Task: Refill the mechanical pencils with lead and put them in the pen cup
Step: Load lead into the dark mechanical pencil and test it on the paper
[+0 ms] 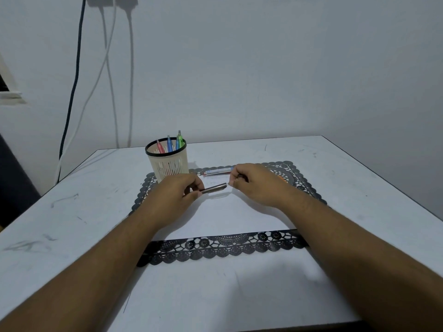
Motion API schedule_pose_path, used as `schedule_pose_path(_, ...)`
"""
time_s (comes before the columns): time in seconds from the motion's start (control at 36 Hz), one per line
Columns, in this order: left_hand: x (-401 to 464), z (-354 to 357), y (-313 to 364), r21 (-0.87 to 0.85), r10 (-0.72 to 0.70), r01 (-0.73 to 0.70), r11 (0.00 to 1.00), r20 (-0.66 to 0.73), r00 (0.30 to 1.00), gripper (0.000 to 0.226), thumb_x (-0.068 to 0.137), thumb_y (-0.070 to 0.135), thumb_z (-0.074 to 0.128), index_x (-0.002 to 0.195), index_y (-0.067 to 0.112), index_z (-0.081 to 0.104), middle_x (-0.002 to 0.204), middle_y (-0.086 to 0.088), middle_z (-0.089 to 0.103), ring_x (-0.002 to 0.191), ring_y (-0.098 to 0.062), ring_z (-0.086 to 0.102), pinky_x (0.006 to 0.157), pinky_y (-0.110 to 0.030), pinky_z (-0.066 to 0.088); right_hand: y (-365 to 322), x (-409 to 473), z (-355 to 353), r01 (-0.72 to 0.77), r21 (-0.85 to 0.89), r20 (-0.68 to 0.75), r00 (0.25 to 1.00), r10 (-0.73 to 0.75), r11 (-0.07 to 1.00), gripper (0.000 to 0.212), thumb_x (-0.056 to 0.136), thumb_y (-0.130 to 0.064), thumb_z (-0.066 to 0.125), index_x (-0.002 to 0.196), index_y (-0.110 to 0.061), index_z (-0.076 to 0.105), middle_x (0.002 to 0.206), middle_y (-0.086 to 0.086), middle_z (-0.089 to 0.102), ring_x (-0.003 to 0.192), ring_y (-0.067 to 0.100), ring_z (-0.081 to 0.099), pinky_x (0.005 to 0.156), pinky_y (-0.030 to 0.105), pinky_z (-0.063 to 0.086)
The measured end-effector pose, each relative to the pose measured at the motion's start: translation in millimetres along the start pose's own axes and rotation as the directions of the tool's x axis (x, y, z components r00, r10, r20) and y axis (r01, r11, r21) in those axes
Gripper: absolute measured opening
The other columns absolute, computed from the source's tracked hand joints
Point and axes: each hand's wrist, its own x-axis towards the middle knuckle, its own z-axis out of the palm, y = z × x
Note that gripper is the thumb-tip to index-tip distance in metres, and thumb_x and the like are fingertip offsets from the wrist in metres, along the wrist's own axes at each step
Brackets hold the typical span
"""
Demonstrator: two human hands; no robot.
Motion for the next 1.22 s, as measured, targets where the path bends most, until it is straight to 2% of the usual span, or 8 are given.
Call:
schedule_pose_path(0.19, -0.8, 1.7, -1.2, -0.04, -0.015, 0.016, 0.999, 0.009, 1.0, 0.011, 0.098, 0.018, 0.066, 0.098, 0.027, 0.072, 0.085, 0.019, 0.064, 0.079, 0.006, 0.053, 0.065, -0.02, 0.038, -8.2, -1.4, -7.1, 0.079, -0.26, 0.043, 0.997, -0.07, 0.962, 0.01, 0.104, -0.024, 0.058, 0.098, -0.018, 0.064, 0.087, -0.015, 0.051, 0.079, -0.001, 0.047, 0.071, 0.029, 0.033)
schedule_pose_path(0.31, -0.1, 3.6, -5.2, -0.109, -0.033, 0.034, 0.994, 0.006, 0.999, 0.014, 0.097, 0.017, 0.068, 0.093, 0.03, 0.072, 0.085, 0.016, 0.068, 0.08, 0.001, 0.057, 0.069, -0.025, 0.042, -11.3, -4.8, -11.8, 0.129, -0.315, 0.048, 0.992, -0.12, 0.94, 0.01, 0.104, -0.025, 0.056, 0.101, -0.02, 0.064, 0.091, -0.014, 0.053, 0.08, -0.001, 0.047, 0.067, 0.023, 0.031)
schedule_pose_path(0.36, 1.0, 4.2, -7.1, -0.158, -0.046, 0.046, 0.986, 0.005, 0.999, 0.015, 0.096, 0.017, 0.069, 0.091, 0.031, 0.072, 0.084, 0.016, 0.069, 0.081, 0.0, 0.059, 0.07, -0.025, 0.043, -10.7, -6.0, -13.7, 0.126, -0.262, 0.025, 0.992, -0.123, 0.957, 0.008, 0.103, -0.026, 0.058, 0.099, -0.023, 0.064, 0.09, -0.012, 0.055, 0.077, -0.003, 0.048, 0.062, 0.016, 0.03)
schedule_pose_path(0.53, 2.3, 3.9, -4.8, -0.225, -0.043, 0.044, 0.973, 0.01, 0.999, 0.015, 0.097, 0.017, 0.069, 0.093, 0.031, 0.073, 0.087, 0.02, 0.069, 0.076, 0.003, 0.058, 0.068, -0.019, 0.041, -7.2, -6.7, -16.2, 0.107, -0.068, -0.03, 0.994, -0.109, 0.992, 0.009, 0.102, -0.027, 0.063, 0.096, -0.021, 0.068, 0.078, -0.012, 0.053, 0.065, -0.003, 0.046, 0.059, 0.011, 0.035)
schedule_pose_path(0.69, 2.7, 1.9, -5.5, -0.267, -0.037, 0.031, 0.963, -0.017, 0.999, 0.017, 0.096, 0.015, 0.07, 0.092, 0.031, 0.072, 0.086, 0.017, 0.071, 0.072, 0.004, 0.057, 0.065, -0.009, 0.04, -1.1, -5.3, -10.4, 0.037, 0.211, -0.054, 0.998, -0.026, 0.977, 0.016, 0.101, -0.036, 0.066, 0.09, -0.024, 0.068, 0.069, -0.013, 0.049, 0.061, 0.007, 0.038, 0.06, 0.025, 0.031)
schedule_pose_path(0.81, 1.9, 0.9, -4.8, -0.27, -0.034, 0.025, 0.962, -0.028, 0.999, 0.015, 0.097, 0.017, 0.07, 0.092, 0.031, 0.073, 0.085, 0.017, 0.07, 0.072, 0.004, 0.057, 0.065, -0.009, 0.04, 0.0, -4.5, -8.1, 0.02, 0.249, -0.075, 0.997, -0.002, 0.968, 0.017, 0.101, -0.04, 0.065, 0.089, -0.028, 0.07, 0.063, -0.016, 0.045, 0.061, 0.009, 0.04, 0.063, 0.03, 0.032)
schedule_pose_path(1.0, 0.2, 0.0, -2.0, -0.242, -0.021, 0.015, 0.97, -0.025, 0.999, 0.015, 0.097, 0.017, 0.069, 0.093, 0.032, 0.072, 0.087, 0.02, 0.07, 0.072, 0.004, 0.057, 0.065, -0.01, 0.041, -0.8, -4.2, -7.8, -0.002, 0.241, -0.086, 0.996, 0.023, 0.971, 0.016, 0.1, -0.037, 0.067, 0.088, -0.027, 0.071, 0.062, -0.017, 0.045, 0.055, 0.002, 0.037, 0.053, 0.016, 0.029)
schedule_pose_path(1.22, -0.2, 1.8, -0.4, -0.324, -0.059, 0.045, 0.945, -0.032, 0.998, 0.012, 0.097, 0.017, 0.069, 0.093, 0.027, 0.073, 0.084, 0.014, 0.069, 0.07, 0.003, 0.055, 0.065, -0.013, 0.039, -2.4, -2.8, -4.8, -0.027, 0.368, -0.092, 0.994, 0.065, 0.929, 0.018, 0.099, -0.034, 0.069, 0.087, -0.02, 0.07, 0.065, -0.003, 0.046, 0.057, 0.011, 0.038, 0.055, 0.023, 0.033)
